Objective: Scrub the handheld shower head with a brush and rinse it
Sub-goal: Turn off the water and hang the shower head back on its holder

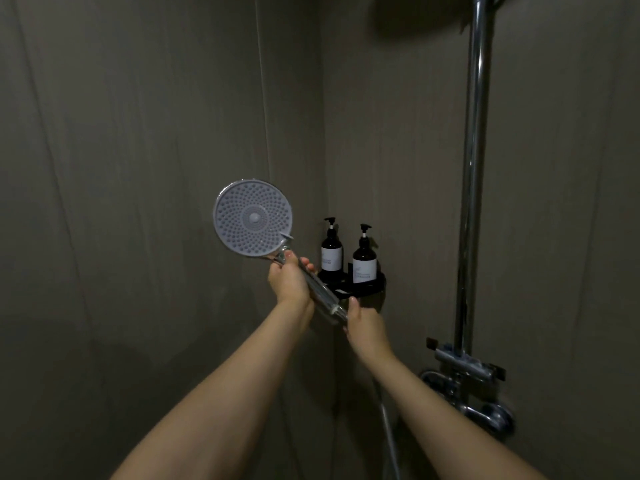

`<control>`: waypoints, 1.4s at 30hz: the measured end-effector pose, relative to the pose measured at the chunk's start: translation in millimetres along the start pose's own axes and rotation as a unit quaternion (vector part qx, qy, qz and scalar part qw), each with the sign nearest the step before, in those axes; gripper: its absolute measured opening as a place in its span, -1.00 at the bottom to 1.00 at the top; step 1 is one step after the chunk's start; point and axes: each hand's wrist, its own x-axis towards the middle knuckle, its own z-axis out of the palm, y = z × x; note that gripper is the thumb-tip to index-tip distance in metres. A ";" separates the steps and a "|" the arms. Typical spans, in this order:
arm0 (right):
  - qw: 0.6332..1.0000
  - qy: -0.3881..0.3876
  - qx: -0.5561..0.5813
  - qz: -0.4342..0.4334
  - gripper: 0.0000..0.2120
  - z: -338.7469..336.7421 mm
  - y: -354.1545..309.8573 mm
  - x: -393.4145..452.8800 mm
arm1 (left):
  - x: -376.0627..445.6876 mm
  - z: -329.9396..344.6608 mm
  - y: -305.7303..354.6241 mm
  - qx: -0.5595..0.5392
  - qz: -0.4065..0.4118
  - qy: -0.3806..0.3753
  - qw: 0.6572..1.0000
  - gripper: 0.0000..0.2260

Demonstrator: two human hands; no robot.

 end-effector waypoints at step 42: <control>0.909 -0.210 0.354 0.067 -0.80 0.5 10.4 -11.0 | 8.4 -5.2 2.6 0.008 -0.014 -0.075 0.997 -0.81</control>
